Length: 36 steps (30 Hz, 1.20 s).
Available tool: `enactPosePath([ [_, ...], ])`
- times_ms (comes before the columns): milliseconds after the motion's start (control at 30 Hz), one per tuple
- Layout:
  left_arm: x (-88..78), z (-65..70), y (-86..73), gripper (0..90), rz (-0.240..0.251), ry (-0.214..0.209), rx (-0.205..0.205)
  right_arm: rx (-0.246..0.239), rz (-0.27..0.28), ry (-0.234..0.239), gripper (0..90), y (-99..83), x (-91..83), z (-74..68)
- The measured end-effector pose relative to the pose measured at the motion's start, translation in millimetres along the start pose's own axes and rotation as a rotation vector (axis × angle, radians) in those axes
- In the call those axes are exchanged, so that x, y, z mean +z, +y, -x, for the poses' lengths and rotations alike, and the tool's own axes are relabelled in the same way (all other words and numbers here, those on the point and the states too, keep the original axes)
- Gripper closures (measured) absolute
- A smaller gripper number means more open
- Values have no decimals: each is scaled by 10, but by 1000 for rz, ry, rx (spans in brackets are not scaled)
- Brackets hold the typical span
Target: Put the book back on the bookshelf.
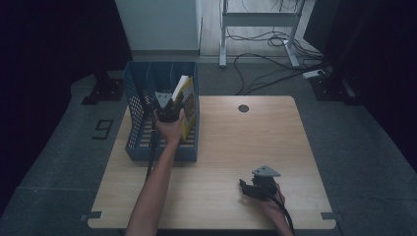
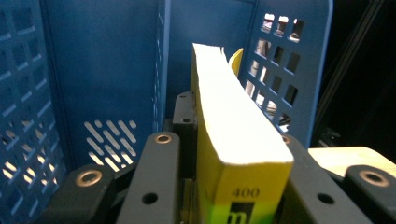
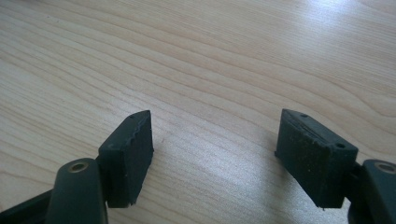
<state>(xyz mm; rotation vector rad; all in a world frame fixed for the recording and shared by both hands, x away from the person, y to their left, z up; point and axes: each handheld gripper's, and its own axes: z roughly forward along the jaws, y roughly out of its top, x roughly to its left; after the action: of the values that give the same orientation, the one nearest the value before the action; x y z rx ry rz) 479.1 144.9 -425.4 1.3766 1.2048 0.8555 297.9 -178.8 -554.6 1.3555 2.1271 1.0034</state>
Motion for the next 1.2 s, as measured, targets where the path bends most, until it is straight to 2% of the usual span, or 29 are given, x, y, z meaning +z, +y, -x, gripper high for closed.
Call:
enactPosePath([
  [167, -46, -31, -28, 738, 5, 15, -4, -4, -5, -5, 266, -2, -4, -9],
  [267, -60, -50, -24, 723, 4, 7, -9, -5, -4, -6, 266, -3, -5, -10],
  [367, -106, -32, 13, 682, 34, 9, -9, -7, -6, -6, 265, -3, -6, -11],
  [633, -223, -68, 56, 631, 45, 15, -1, -7, -6, -6, 265, -3, -6, -12],
  [733, -249, -78, 55, 623, 45, 14, 3, -7, -6, -6, 265, -3, -5, -13],
  [1000, -274, -144, 54, 599, 32, 21, -23, -6, -6, -7, 265, -3, -5, -14],
  [1200, -282, -151, 52, 579, 24, 8, -27, -6, -6, -7, 265, -3, -5, -14],
])
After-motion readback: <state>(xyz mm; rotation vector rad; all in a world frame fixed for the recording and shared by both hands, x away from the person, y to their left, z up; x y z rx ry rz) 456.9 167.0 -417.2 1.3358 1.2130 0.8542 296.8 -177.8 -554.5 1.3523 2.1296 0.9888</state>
